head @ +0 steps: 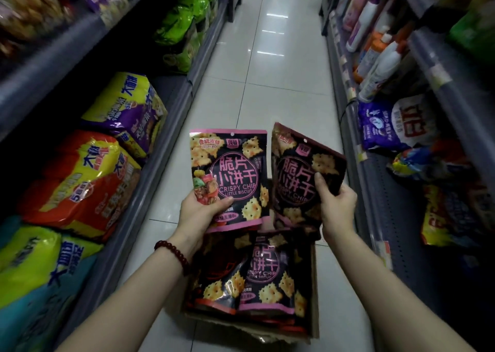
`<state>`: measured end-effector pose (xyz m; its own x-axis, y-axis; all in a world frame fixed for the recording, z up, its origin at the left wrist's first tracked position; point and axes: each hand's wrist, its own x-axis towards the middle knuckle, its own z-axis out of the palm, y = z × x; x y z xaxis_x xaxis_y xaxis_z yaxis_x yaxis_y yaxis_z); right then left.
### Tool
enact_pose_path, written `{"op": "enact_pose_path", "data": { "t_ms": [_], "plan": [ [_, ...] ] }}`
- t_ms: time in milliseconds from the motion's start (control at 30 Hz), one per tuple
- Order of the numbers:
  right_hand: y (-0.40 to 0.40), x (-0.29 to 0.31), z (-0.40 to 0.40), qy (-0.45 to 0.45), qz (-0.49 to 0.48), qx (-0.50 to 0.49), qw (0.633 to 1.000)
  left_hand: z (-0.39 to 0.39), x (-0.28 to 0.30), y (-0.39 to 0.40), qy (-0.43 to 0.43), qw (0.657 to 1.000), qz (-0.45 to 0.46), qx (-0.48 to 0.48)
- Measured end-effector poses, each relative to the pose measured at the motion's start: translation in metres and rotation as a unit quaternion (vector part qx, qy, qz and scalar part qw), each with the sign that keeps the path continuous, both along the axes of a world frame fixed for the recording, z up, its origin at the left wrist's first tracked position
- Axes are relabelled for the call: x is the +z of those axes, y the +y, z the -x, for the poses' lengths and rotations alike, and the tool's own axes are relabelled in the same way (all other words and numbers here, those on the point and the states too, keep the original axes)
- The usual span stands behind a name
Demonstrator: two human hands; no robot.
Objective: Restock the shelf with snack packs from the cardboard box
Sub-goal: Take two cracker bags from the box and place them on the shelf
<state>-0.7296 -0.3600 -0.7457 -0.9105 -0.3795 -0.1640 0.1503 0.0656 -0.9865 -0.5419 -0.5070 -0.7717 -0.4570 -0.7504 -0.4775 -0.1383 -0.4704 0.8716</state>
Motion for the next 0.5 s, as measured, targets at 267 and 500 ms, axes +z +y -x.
{"op": "enact_pose_path", "data": {
  "t_ms": [267, 500],
  "plan": [
    [-0.005, 0.201, -0.010, -0.022, 0.017, 0.030, 0.999, -0.020, 0.202, -0.010, -0.010, 0.999, 0.032, 0.014],
    [-0.014, 0.411, -0.021, -0.016, 0.046, 0.074, 0.996, -0.053, 0.407, -0.016, -0.023, 0.990, 0.134, 0.026]
  ]
}}
